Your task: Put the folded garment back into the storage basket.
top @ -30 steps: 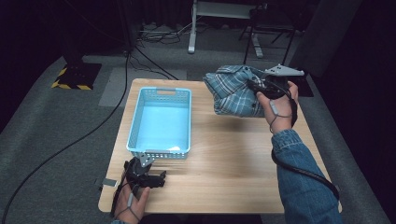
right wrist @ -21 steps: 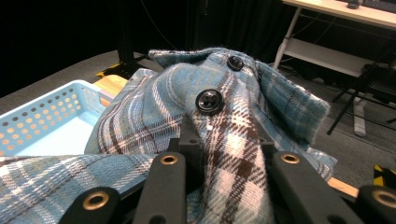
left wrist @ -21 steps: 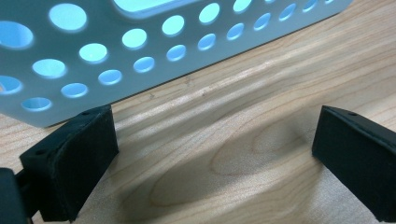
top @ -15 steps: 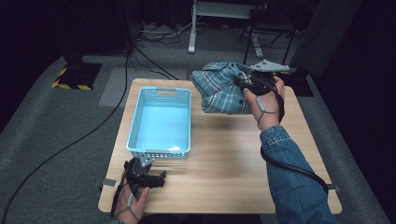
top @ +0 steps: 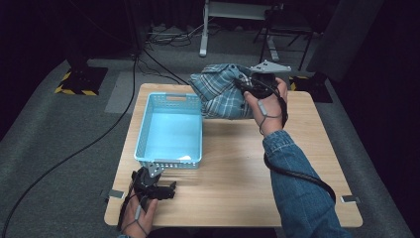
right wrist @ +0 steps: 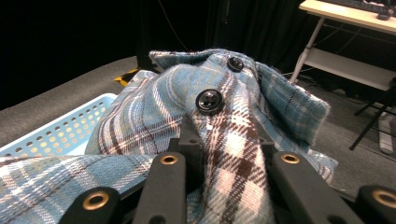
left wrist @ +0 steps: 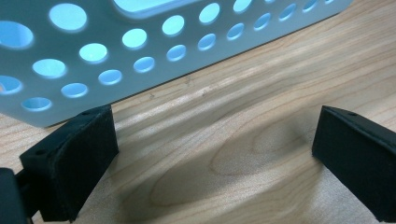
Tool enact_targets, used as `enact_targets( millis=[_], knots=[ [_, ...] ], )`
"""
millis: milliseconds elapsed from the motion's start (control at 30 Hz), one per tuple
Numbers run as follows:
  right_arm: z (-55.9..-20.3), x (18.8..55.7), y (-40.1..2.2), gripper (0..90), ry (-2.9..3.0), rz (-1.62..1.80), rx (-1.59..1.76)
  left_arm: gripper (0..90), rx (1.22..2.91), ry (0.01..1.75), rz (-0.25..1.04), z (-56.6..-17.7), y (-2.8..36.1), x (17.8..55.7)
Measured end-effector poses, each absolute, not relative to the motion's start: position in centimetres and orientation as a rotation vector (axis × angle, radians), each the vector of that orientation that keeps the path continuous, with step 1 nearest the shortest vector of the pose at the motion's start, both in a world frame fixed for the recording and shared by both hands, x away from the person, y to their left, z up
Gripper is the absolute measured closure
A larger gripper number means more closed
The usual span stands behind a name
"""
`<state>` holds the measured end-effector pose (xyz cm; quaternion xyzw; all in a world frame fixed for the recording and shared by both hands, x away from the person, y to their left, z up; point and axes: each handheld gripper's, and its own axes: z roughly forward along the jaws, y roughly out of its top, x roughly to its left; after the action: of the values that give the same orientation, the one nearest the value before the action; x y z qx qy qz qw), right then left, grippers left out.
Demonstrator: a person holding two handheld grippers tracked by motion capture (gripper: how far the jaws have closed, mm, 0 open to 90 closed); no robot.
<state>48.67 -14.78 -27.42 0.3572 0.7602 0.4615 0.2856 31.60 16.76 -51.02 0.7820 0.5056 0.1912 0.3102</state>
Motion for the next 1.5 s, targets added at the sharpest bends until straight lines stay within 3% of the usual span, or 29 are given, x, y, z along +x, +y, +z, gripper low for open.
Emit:
enact_targets(
  millis=[1500],
  knots=[
    [-28.9, 48.2, -3.9, 74.0, 2.134, 1.325, 0.832, 0.1, 2.067, 1.338, 0.503, -51.0, 16.8, 31.6]
  ],
)
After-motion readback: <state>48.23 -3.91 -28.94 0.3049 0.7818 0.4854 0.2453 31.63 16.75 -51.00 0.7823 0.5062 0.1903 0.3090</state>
